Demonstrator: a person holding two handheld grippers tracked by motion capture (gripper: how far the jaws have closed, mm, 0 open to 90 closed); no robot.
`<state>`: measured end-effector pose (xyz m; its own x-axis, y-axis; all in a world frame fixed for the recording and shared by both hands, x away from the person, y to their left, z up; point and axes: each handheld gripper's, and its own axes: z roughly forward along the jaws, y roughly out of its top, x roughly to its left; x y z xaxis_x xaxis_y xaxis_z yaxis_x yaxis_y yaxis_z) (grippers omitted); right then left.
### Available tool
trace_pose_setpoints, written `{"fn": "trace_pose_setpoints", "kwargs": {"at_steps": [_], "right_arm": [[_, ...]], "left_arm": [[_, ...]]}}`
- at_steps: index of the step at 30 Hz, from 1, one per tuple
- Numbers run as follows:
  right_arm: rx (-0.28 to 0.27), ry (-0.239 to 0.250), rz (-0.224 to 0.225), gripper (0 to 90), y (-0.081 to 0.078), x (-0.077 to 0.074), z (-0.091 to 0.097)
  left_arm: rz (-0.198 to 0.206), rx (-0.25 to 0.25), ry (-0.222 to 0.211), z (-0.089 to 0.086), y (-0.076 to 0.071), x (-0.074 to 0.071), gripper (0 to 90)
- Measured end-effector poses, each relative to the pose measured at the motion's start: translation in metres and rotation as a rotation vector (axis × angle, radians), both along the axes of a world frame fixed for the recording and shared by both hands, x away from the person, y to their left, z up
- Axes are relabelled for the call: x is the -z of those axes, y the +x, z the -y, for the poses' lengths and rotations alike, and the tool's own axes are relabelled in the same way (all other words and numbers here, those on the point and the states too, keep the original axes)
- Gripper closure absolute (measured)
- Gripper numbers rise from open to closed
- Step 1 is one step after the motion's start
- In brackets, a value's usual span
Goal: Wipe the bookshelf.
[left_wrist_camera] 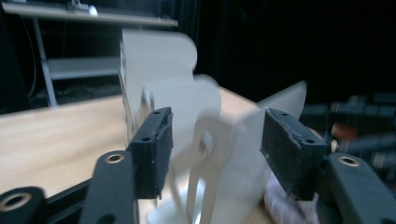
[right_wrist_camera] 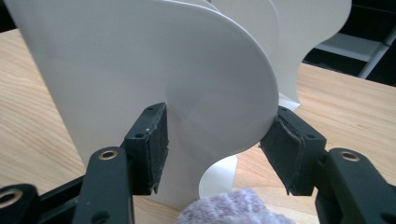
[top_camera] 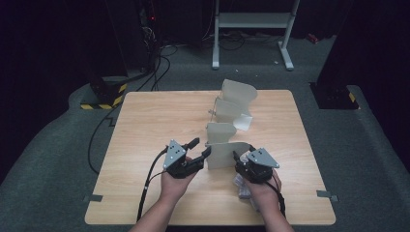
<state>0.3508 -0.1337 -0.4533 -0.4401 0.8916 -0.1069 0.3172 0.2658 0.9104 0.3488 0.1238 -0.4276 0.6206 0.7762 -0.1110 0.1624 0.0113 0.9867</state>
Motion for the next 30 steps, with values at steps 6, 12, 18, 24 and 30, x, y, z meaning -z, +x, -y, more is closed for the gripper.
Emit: {"fn": "trace_pose_setpoints", "kwargs": {"at_steps": [6, 12, 18, 24, 30], "right_arm": [[-0.035, -0.012, 0.011, 44.2, -0.006, 0.001, -0.011], [-0.058, -0.022, 0.026, 56.3, -0.011, 0.002, -0.017], [-0.051, -0.024, 0.035, 64.6, -0.011, 0.001, -0.016], [-0.047, -0.033, 0.048, 64.6, -0.011, -0.002, -0.021], [-0.053, -0.033, 0.045, 61.9, -0.006, -0.004, -0.027]], "left_arm": [[-0.014, -0.087, 0.029, 0.002, 0.013, -0.017, 64.8], [-0.081, -0.099, 0.078, 0.004, 0.03, -0.007, 76.1], [-0.071, -0.103, 0.091, 0.002, 0.03, -0.007, 82.5], [-0.066, -0.126, 0.105, -0.001, 0.032, -0.007, 84.9], [-0.062, -0.13, 0.094, -0.009, 0.027, -0.006, 84.5]]}}
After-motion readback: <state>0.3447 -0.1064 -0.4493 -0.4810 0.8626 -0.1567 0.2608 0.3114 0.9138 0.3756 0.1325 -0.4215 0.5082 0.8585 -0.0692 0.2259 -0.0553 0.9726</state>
